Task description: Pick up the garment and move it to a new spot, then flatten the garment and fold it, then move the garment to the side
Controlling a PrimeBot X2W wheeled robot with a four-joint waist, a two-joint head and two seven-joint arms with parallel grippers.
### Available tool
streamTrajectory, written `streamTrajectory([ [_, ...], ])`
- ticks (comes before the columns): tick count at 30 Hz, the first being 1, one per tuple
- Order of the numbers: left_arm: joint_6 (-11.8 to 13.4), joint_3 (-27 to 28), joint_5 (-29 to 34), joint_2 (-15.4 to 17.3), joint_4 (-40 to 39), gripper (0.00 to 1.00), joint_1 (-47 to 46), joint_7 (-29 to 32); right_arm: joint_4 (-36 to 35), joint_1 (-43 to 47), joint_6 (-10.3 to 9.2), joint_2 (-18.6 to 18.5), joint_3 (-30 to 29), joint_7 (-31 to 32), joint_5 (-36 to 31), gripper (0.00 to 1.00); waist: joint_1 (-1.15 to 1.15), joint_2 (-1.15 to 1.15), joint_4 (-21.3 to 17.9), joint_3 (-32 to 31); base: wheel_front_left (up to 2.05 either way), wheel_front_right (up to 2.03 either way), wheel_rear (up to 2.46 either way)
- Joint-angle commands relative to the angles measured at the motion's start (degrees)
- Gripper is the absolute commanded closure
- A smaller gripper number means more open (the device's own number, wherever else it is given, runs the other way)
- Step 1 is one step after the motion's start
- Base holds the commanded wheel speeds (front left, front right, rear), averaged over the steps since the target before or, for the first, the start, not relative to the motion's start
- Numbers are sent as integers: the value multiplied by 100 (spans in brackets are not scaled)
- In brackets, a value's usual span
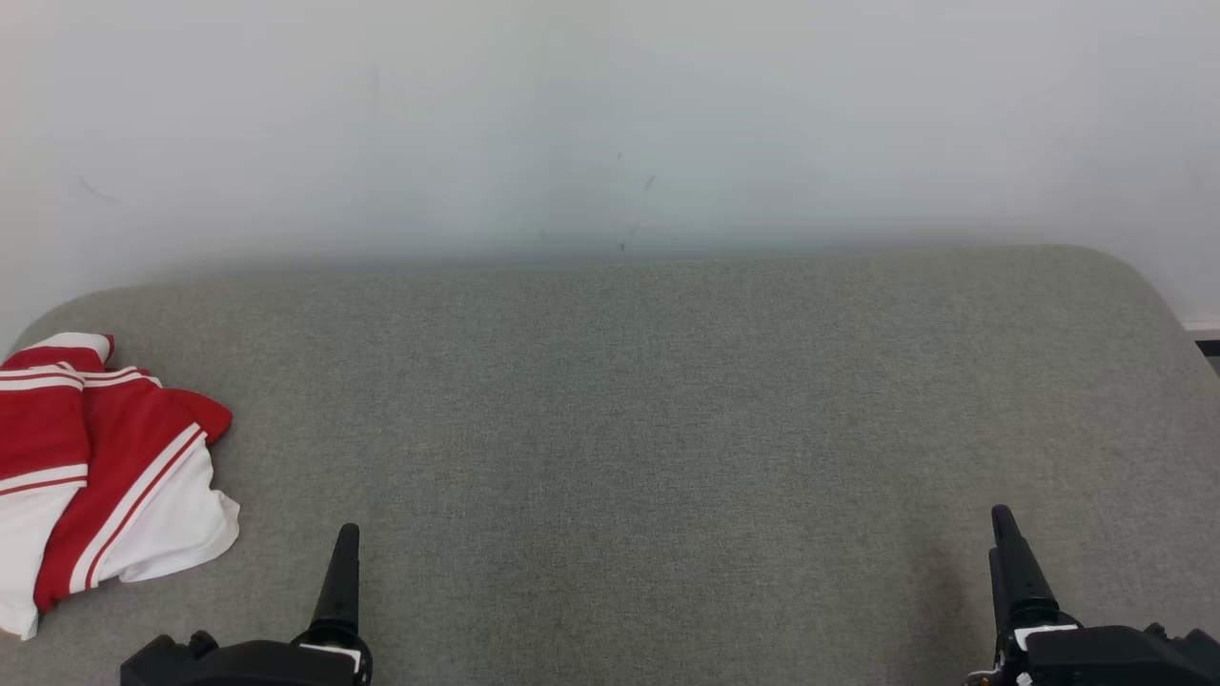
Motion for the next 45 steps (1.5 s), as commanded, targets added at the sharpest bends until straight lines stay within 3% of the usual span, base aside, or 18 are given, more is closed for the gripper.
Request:
streamTrajectory([
  [1, 44, -10, 337, 17, -159, 0, 1, -72, -44, -46, 24, -32, 87, -68, -265, 0, 0, 0, 3, -10, 0, 0, 0],
  [6, 120, -58, 901, 19, -256, 0, 105, -155, -4, -49, 26, -33, 152, -163, -677, 0, 0, 0, 4, -32, 0, 0, 0],
  [23, 500, -120, 2997, 58, -515, 0, 451, -478, 65, -16, 31, -39, 482, -532, -2992, 0, 0, 0, 28, -131, 0, 0, 0],
  [45, 659, -270, 4691, 336, -694, 0, 768, -823, 360, -18, 38, -46, 707, -922, -4845, 0, 0, 0, 60, -259, 0, 0, 0],
])
